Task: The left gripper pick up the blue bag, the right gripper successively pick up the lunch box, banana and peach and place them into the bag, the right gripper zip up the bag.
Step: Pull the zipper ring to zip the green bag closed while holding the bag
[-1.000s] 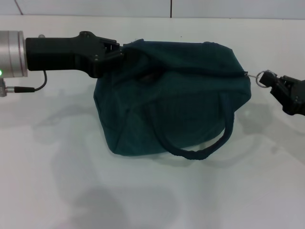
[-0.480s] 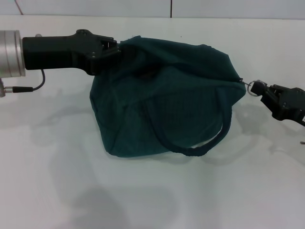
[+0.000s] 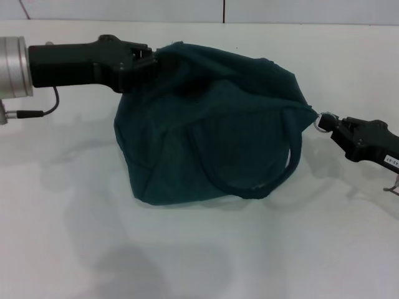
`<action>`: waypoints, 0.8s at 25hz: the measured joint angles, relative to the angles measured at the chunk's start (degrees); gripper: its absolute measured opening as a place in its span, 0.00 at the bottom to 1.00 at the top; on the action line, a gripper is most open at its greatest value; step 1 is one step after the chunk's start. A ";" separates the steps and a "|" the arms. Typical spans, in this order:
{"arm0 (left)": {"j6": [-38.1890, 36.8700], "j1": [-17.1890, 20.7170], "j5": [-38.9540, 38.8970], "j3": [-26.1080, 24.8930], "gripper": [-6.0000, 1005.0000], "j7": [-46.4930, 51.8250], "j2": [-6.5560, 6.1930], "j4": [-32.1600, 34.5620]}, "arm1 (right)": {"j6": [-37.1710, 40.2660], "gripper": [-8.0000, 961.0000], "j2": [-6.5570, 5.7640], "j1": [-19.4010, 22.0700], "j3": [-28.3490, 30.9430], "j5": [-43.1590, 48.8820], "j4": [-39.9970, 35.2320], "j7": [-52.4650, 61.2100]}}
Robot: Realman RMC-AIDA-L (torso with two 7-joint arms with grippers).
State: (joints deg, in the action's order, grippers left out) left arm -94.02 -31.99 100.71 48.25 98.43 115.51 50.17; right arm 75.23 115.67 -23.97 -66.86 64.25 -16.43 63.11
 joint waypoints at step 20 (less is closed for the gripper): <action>-0.15 -1.05 -2.78 -0.82 0.12 3.84 0.25 0.50 | 3.02 0.06 -0.02 -0.02 -0.19 -0.54 -0.38 -0.30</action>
State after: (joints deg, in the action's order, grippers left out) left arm -94.17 -33.04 97.93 47.43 102.27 115.76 50.67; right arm 78.26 115.65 -23.98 -67.06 63.71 -16.81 62.81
